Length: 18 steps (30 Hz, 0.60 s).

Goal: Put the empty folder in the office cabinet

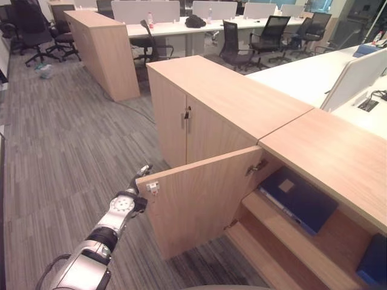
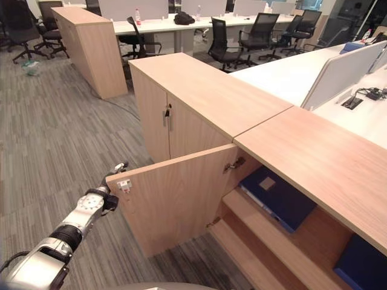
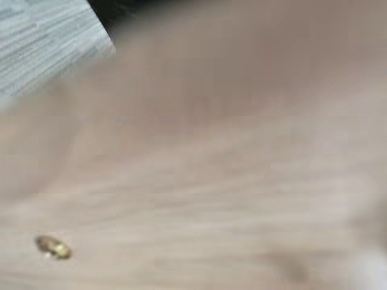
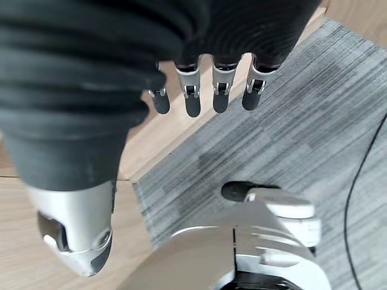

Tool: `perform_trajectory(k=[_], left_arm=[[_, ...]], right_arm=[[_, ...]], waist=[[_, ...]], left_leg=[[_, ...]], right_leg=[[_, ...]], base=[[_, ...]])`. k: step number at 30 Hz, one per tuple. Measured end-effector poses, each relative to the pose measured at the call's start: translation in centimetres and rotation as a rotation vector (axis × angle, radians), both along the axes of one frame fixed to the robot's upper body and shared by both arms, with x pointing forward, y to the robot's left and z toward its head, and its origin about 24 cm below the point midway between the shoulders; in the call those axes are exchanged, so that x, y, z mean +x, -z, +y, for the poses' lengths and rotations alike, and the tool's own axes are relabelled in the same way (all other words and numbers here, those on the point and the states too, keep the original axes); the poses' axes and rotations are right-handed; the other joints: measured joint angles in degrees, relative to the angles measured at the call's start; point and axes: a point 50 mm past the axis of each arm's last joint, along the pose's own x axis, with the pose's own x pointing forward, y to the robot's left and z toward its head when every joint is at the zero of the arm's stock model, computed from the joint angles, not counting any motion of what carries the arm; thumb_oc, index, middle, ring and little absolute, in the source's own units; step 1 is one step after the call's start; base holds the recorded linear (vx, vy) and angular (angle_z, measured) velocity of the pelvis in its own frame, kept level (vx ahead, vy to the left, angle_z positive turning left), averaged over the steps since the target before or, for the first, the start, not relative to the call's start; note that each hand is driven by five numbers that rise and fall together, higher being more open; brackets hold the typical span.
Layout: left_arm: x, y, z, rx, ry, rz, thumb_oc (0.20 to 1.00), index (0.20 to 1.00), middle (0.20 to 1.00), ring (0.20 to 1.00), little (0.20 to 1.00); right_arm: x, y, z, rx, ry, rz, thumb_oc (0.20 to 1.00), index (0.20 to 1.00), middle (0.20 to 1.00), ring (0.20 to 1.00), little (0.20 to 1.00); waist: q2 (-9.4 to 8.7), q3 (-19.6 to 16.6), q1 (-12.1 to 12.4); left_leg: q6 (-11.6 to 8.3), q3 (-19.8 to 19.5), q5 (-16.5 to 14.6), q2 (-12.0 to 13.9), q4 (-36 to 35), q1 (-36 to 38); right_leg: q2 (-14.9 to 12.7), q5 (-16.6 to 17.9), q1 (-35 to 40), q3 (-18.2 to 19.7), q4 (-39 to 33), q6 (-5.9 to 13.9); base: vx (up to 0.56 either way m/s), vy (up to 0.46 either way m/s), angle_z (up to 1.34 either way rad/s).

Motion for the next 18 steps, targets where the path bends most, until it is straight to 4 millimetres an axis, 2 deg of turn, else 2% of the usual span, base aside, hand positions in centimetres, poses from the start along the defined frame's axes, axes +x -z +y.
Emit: perform_trajectory(k=[4,8,10,11,13,15,16,18], left_arm=[[-0.5,0.3,-0.6,-0.019,0.022,0.004,1.000,1.000,1.000,1.000,1.000],[-3.0,0.5,-1.2,-0.061,0.084,-0.016,1.000,1.000,1.000,1.000,1.000],[-5.0,0.2,-1.7,-0.067,0.204,-0.013,1.000,1.000,1.000,1.000,1.000],[-5.4,0.5,-1.9,-0.071,0.238,0.009,1.000,1.000,1.000,1.000,1.000],[-9.3,1.9,-0.9,-0.063,0.327,0.125,1.000,1.000,1.000,1.000,1.000],[-12.2,3.4,0.0,-0.059,0.343,0.249,1.000,1.000,1.000,1.000,1.000],[-13.8,3.4,1.1,-0.037,0.373,0.308,1.000,1.000,1.000,1.000,1.000],[-15.4,2.5,2.7,0.013,0.433,0.359,1.000,1.000,1.000,1.000,1.000]], right_arm=[[0.2,0.0,0.0,-0.003,-0.014,0.000,1.000,1.000,1.000,1.000,1.000],[0.2,0.0,0.0,-0.006,-0.021,0.000,1.000,1.000,1.000,1.000,1.000],[0.1,0.0,-0.1,-0.006,-0.015,0.000,1.000,1.000,1.000,1.000,1.000],[0.0,0.0,-0.1,-0.006,-0.008,0.005,1.000,1.000,1.000,1.000,1.000],[0.6,-0.1,-0.4,-0.005,0.016,-0.014,1.000,1.000,1.000,1.000,1.000],[-0.5,0.0,-0.3,0.009,0.021,0.023,1.000,1.000,1.000,1.000,1.000],[-0.5,0.0,-0.5,0.005,0.022,0.026,1.000,1.000,1.000,1.000,1.000],[-0.7,0.0,-0.5,0.013,0.021,0.029,1.000,1.000,1.000,1.000,1.000]], waist=[[0.01,0.04,0.05],[0.25,0.32,0.63],[0.27,0.91,1.04],[0.77,1.50,2.24],[1.10,1.89,2.39],[1.36,2.10,4.58],[1.40,2.23,4.76],[2.04,2.57,5.56]], left_leg=[[0.00,0.01,0.00,0.00,0.00,0.11],[0.00,-0.04,-0.01,-0.02,-0.01,0.33],[0.12,-0.05,-0.11,-0.02,-0.01,0.46],[0.14,-0.20,-0.12,-0.10,-0.02,0.50],[0.06,-0.17,-0.51,-0.09,-0.02,0.05],[0.20,-0.22,-0.43,-0.15,-0.02,-0.17],[-0.04,-0.27,-0.71,-0.15,-0.02,-0.12],[-0.02,-0.36,-0.72,-0.26,-0.02,-0.24]], right_leg=[[0.00,0.03,0.33,0.00,0.01,0.04],[-0.02,0.04,0.60,-0.04,0.00,0.03],[-0.03,0.02,0.60,-0.07,0.00,0.04],[-0.13,0.01,0.80,-0.24,-0.03,0.03],[-0.13,-0.07,0.60,-0.23,-0.03,-0.03],[-0.15,-0.11,0.28,-0.21,-0.29,-0.15],[-0.20,-0.16,0.62,-0.33,-0.31,-0.15],[-0.31,-0.15,0.58,-0.39,-0.20,-0.12]], base=[[0.00,0.000,0.00],[0.00,0.000,0.00],[-0.03,0.008,0.02],[-0.06,0.021,-0.03],[0.00,0.000,0.00],[-0.01,0.021,0.04],[0.00,0.000,0.00],[-0.06,0.027,0.02]])
